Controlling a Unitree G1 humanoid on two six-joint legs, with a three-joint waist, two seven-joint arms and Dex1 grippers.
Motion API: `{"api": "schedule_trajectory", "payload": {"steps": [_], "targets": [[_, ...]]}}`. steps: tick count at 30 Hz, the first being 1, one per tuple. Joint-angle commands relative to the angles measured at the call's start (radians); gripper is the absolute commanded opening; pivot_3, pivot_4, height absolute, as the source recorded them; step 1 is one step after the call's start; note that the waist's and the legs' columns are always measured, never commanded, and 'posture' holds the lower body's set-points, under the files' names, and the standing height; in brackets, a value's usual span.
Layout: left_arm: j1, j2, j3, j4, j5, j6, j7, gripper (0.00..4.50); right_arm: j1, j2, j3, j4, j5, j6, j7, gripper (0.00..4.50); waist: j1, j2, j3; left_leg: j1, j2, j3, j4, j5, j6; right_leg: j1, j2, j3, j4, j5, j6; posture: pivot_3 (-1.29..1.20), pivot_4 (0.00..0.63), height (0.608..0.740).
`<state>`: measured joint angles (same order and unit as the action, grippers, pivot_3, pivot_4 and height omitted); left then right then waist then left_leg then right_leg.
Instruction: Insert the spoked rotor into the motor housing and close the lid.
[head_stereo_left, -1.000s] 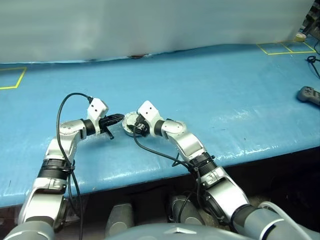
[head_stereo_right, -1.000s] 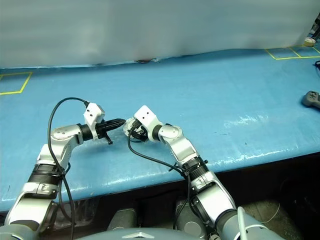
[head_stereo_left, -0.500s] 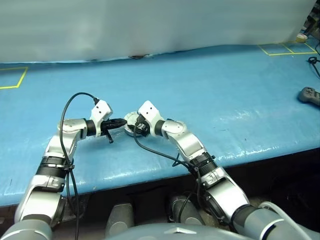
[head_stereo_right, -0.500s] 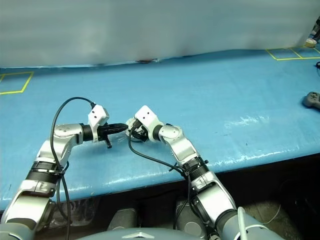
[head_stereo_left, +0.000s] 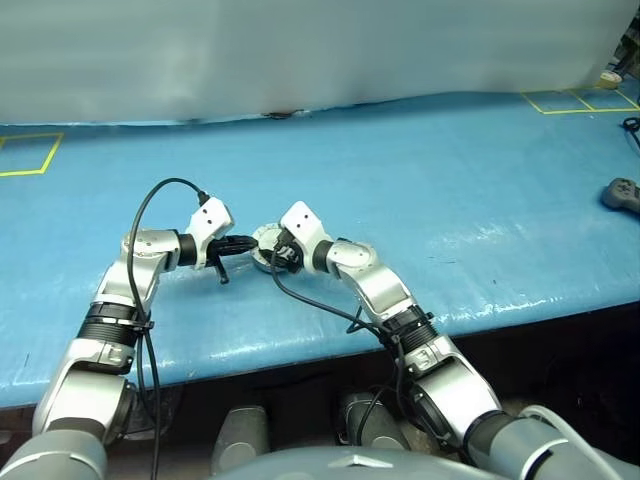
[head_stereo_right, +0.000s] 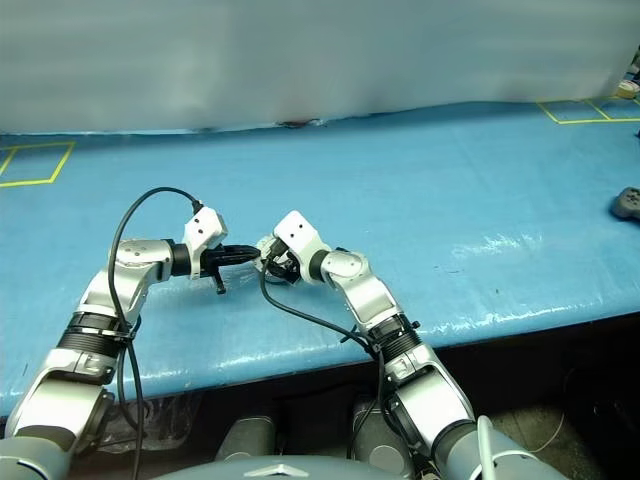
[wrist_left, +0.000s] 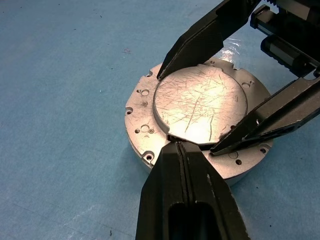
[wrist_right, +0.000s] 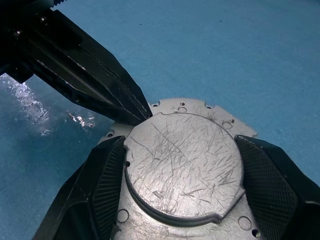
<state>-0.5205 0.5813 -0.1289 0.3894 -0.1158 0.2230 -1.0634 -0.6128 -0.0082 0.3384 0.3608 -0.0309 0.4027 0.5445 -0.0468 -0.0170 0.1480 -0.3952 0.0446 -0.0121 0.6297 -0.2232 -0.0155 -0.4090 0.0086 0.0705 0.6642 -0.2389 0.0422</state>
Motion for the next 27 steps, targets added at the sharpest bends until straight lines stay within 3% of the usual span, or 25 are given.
{"api": "schedule_trajectory", "payload": {"steps": [1,3,5,8,27], "targets": [[0.006,-0.013,-0.038,0.014,0.020,-0.004,-0.021,0.00,0.025,-0.012,0.004,0.020,-0.008,0.038,0.001,3.15,0.001,0.000,0.000,0.000,0.000,0.000,0.000,0.000,0.000,0.000,0.000,0.000,0.000,0.000,0.000,0.00,0.150,0.740],[0.004,-0.014,-0.039,0.017,0.021,-0.006,-0.022,0.00,0.025,-0.011,-0.001,0.016,-0.004,0.043,0.001,3.15,0.002,0.000,0.000,0.000,0.000,0.000,0.000,0.000,0.000,0.000,0.000,0.000,0.000,0.000,0.000,0.00,0.150,0.740],[0.002,-0.015,-0.040,0.020,0.022,-0.009,-0.023,0.00,0.028,-0.014,-0.002,0.008,-0.002,0.048,0.004,3.88,0.002,0.000,0.000,0.000,0.000,0.000,0.000,0.000,0.000,0.000,0.000,0.000,0.000,0.000,0.000,0.00,0.150,0.740],[-0.002,-0.017,-0.040,0.026,0.025,-0.014,-0.025,0.00,0.035,-0.022,-0.003,-0.012,0.002,0.062,0.010,4.48,0.004,0.000,0.000,0.000,0.000,0.000,0.000,0.000,0.000,0.000,0.000,0.000,0.000,0.000,0.000,0.00,0.150,0.740],[-0.034,-0.036,-0.042,0.074,0.047,-0.042,-0.048,0.00,0.144,-0.106,-0.046,-0.338,0.073,0.220,0.011,4.48,0.016,0.000,0.000,-0.002,-0.001,0.000,0.000,0.000,0.000,-0.001,0.000,0.000,-0.001,0.000,0.000,0.00,0.150,0.740]]}}
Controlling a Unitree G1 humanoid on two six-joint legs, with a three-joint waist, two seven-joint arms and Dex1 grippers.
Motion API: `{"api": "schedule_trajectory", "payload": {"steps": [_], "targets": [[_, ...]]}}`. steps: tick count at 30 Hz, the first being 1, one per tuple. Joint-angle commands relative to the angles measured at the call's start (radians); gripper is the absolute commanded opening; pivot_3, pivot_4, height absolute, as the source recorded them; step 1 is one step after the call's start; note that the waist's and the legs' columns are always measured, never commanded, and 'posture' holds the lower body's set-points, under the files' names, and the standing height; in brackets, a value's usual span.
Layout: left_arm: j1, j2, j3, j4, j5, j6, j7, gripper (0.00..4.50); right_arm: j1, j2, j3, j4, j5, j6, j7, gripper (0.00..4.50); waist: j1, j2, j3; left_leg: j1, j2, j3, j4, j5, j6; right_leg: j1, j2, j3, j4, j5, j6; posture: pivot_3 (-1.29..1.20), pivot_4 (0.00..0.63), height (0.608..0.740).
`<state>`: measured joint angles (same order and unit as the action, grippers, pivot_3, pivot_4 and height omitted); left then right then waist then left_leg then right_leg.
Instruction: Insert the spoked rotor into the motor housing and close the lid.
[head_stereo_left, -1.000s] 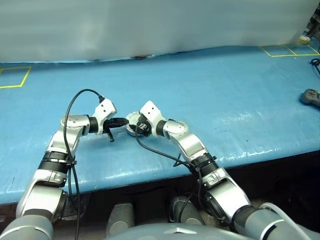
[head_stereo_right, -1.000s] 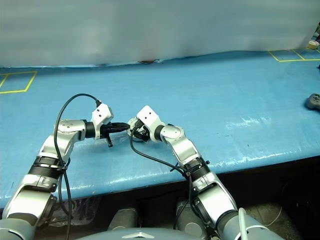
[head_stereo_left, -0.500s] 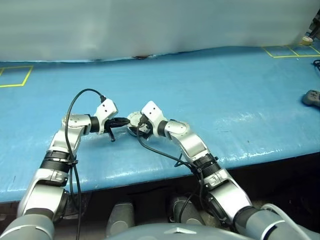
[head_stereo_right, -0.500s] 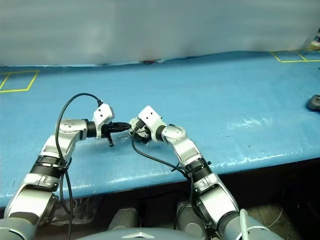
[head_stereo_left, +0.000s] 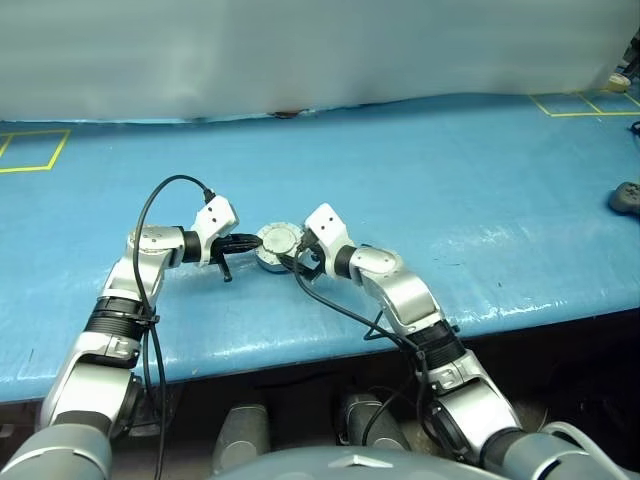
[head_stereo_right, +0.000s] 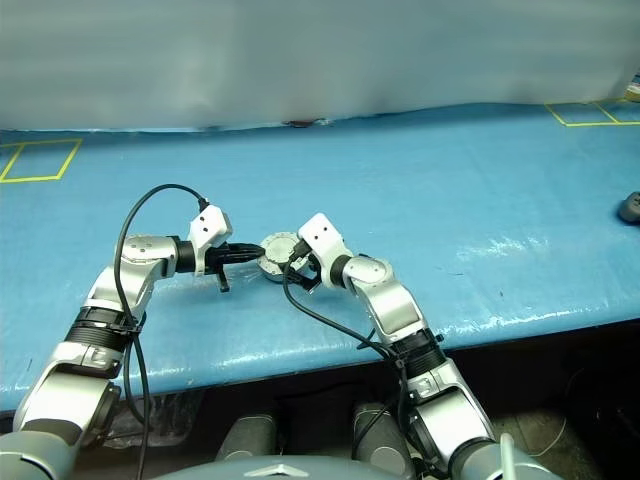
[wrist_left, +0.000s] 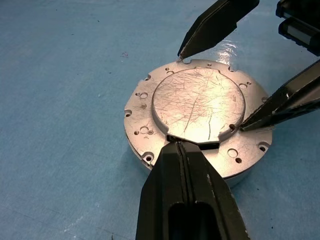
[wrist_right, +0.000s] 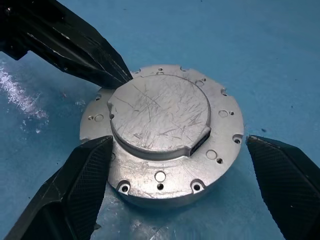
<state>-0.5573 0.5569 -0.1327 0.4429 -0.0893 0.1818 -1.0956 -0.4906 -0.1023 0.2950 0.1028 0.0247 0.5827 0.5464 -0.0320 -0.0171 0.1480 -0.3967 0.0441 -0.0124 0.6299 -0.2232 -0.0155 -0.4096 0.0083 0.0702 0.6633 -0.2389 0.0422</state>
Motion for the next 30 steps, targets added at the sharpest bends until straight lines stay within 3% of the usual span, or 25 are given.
{"api": "schedule_trajectory", "payload": {"steps": [1,8,16,23,30], "targets": [[0.002,-0.011,-0.038,0.022,0.021,-0.002,-0.017,0.00,0.029,-0.018,0.001,-0.101,0.023,0.050,0.013,4.48,0.002,0.000,0.000,0.000,0.000,0.000,0.000,0.000,0.000,0.000,0.000,0.000,0.000,0.000,0.000,0.00,0.150,0.740],[-0.006,-0.012,-0.041,0.036,0.027,-0.013,-0.023,0.00,0.073,-0.029,-0.047,-0.269,0.097,0.146,0.003,4.48,0.003,0.000,0.000,-0.001,0.000,0.000,0.000,0.000,0.000,-0.001,0.000,0.000,0.000,0.000,0.000,0.00,0.150,0.740],[-0.011,-0.014,-0.045,0.042,0.030,-0.019,-0.028,0.00,0.131,0.043,-0.214,-0.394,0.275,0.343,-0.063,4.48,0.005,0.000,0.000,-0.003,0.000,-0.001,0.000,0.000,0.000,-0.001,0.000,-0.001,-0.001,0.000,0.000,0.00,0.150,0.740],[-0.014,-0.015,-0.047,0.041,0.032,-0.019,-0.032,0.00,0.138,0.155,-0.388,-0.290,0.412,0.473,-0.160,4.48,0.006,0.000,0.000,-0.003,0.000,-0.001,0.000,0.000,0.000,-0.001,0.000,-0.001,-0.001,0.000,0.000,0.00,0.150,0.740],[-0.004,-0.008,-0.045,0.027,0.031,-0.013,-0.034,0.00,0.106,0.241,-0.483,-0.141,0.480,0.483,-0.240,4.48,0.005,0.000,0.000,-0.003,0.000,-0.001,0.000,0.000,0.000,-0.002,0.000,-0.001,-0.001,0.000,0.000,0.00,0.150,0.740]]}}
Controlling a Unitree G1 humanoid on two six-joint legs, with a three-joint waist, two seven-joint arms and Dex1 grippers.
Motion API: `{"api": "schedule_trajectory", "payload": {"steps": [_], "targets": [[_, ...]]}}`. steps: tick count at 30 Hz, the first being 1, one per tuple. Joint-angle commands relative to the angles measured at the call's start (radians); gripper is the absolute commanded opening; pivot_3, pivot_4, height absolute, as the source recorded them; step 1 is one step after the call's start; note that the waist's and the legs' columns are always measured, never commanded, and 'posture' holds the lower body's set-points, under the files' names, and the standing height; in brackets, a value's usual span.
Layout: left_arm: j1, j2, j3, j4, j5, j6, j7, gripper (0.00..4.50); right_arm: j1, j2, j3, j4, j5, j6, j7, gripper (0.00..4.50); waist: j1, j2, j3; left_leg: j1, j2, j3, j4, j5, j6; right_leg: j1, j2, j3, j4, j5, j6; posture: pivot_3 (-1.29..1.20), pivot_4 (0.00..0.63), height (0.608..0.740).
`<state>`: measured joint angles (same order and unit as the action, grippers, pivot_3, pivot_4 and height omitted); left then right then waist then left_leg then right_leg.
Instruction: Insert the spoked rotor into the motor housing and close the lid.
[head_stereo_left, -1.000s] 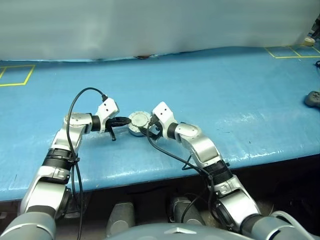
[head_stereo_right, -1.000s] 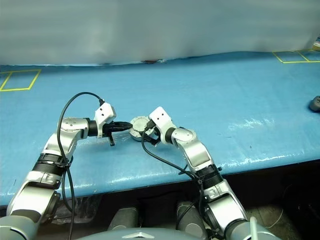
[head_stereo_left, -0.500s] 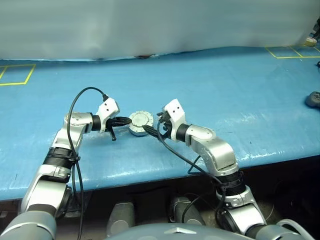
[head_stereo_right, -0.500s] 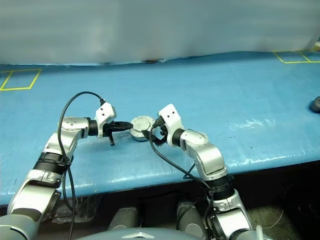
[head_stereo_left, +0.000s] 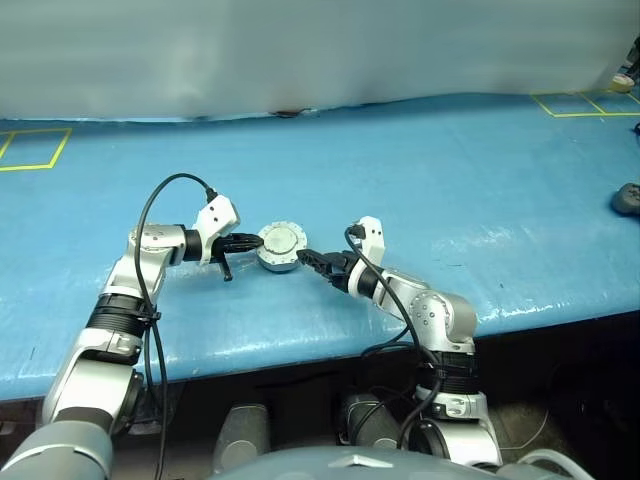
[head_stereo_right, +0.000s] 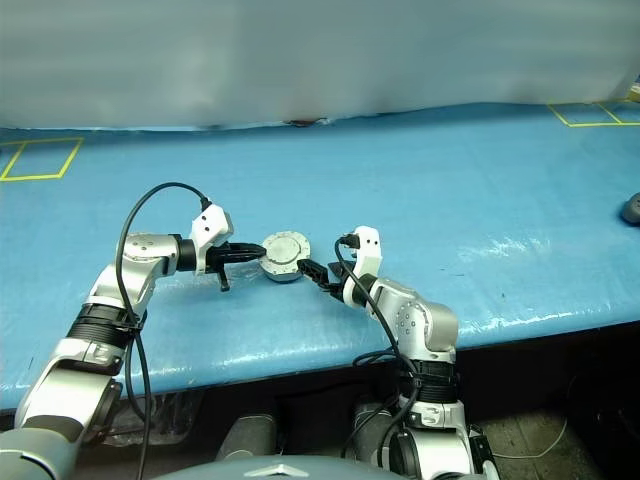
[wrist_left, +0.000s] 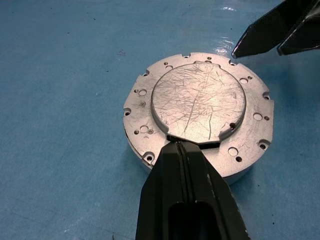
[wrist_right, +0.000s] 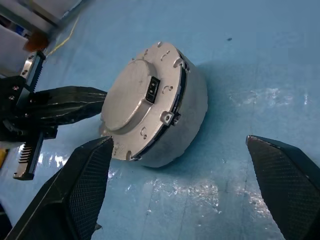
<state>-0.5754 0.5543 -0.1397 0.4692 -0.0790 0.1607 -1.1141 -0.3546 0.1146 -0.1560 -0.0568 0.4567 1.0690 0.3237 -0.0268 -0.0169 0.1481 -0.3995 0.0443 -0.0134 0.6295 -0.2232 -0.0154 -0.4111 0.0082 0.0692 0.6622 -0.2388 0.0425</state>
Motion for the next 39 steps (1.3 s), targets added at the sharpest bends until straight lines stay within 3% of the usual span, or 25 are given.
{"api": "schedule_trajectory", "payload": {"steps": [1,7,13,27,39], "targets": [[0.017,-0.004,-0.038,-0.003,0.020,0.009,-0.015,0.00,-0.037,0.035,-0.045,0.035,0.061,-0.001,-0.023,4.48,0.000,0.000,0.000,0.000,0.000,0.000,0.000,0.000,0.000,0.000,0.000,0.000,0.000,0.000,0.000,0.00,0.150,0.740],[0.028,0.002,-0.033,-0.011,0.017,0.015,-0.014,0.00,-0.091,0.108,-0.182,0.139,0.210,0.010,-0.072,4.48,-0.001,0.000,0.000,0.000,0.000,0.000,0.000,0.000,0.000,0.000,0.000,0.000,0.000,0.000,0.000,0.00,0.150,0.740],[0.034,0.003,-0.031,-0.020,0.014,0.020,-0.013,0.00,-0.119,0.117,-0.231,0.225,0.317,-0.006,-0.132,4.48,-0.007,0.000,0.000,0.000,0.000,0.000,-0.001,0.000,0.000,0.000,0.000,0.000,-0.001,0.000,0.000,0.00,0.150,0.740],[0.042,0.005,-0.030,-0.027,0.012,0.025,-0.010,0.00,-0.128,0.153,-0.162,0.307,0.459,0.022,-0.200,4.48,-0.011,0.000,0.000,0.000,0.000,0.000,0.000,0.000,0.000,0.001,0.000,0.000,-0.001,0.000,0.001,0.00,0.150,0.740],[0.071,0.019,-0.020,-0.065,0.008,0.046,-0.009,0.00,-0.143,0.144,-0.152,0.382,0.563,-0.017,-0.155,4.48,-0.013,0.000,0.000,0.000,0.001,0.000,-0.001,0.000,0.000,0.000,0.000,0.000,-0.001,0.000,0.001,0.00,0.150,0.740]]}}
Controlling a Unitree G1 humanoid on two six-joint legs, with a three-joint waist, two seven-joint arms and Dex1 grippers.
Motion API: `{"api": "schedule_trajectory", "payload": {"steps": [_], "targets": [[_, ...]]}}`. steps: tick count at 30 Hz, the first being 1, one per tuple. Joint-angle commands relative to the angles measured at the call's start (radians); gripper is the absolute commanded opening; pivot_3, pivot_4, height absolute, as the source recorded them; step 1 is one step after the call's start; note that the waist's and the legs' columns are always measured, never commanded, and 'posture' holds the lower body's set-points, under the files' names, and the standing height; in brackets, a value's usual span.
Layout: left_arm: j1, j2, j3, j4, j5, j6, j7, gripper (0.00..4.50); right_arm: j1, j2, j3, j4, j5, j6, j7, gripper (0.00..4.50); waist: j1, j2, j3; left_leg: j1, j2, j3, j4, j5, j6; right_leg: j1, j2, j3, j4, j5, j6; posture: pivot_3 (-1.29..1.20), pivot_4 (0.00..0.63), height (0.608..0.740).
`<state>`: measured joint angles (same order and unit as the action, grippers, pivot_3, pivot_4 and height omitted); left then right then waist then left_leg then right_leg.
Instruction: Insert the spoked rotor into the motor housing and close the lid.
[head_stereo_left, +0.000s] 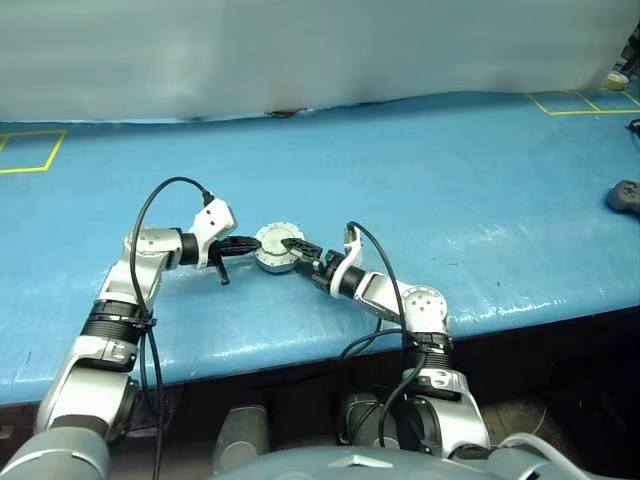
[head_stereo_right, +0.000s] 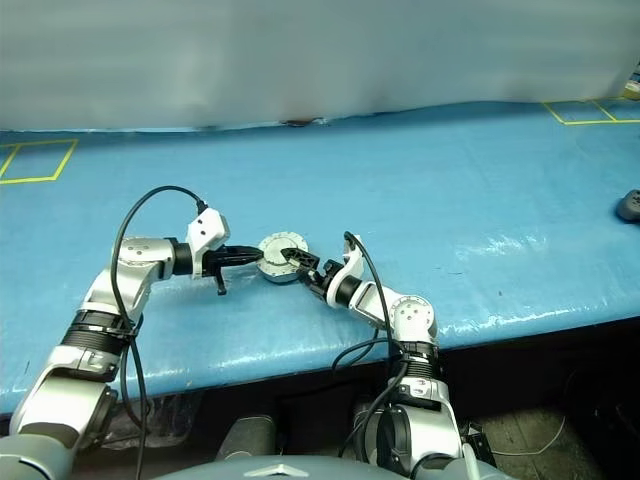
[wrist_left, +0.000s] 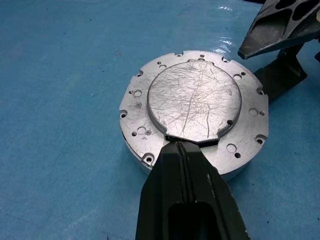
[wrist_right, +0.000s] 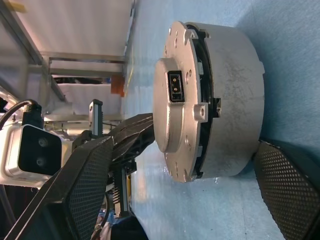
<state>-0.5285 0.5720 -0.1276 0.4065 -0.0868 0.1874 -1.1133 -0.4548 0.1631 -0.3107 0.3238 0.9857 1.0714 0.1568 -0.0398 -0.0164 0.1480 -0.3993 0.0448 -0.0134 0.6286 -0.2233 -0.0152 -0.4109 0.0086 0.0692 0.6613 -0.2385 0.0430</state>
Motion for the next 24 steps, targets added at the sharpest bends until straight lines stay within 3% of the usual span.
{"api": "schedule_trajectory", "payload": {"steps": [1,11,24], "targets": [[0.025,0.002,-0.032,-0.004,0.015,0.020,-0.009,0.00,-0.041,0.092,0.003,0.002,0.039,-0.021,0.014,4.48,0.000,0.000,0.000,0.000,0.000,0.000,0.000,0.000,0.000,0.000,0.000,0.000,0.000,0.000,0.000,0.00,0.150,0.740],[0.025,0.003,-0.036,-0.005,0.011,0.024,-0.011,0.00,-0.003,0.069,-0.019,-0.025,0.079,-0.024,0.010,1.36,0.001,0.000,0.000,-0.002,0.000,0.000,0.000,0.000,0.000,-0.001,0.000,0.000,0.000,0.000,0.000,0.00,0.150,0.740],[0.023,0.003,-0.035,-0.003,0.012,0.025,-0.009,0.00,0.031,0.065,0.003,-0.052,0.071,-0.010,-0.001,1.35,0.002,0.001,0.000,-0.002,0.000,0.000,0.000,0.000,0.000,-0.001,0.000,0.000,0.000,0.000,0.000,0.00,0.150,0.740]]}}
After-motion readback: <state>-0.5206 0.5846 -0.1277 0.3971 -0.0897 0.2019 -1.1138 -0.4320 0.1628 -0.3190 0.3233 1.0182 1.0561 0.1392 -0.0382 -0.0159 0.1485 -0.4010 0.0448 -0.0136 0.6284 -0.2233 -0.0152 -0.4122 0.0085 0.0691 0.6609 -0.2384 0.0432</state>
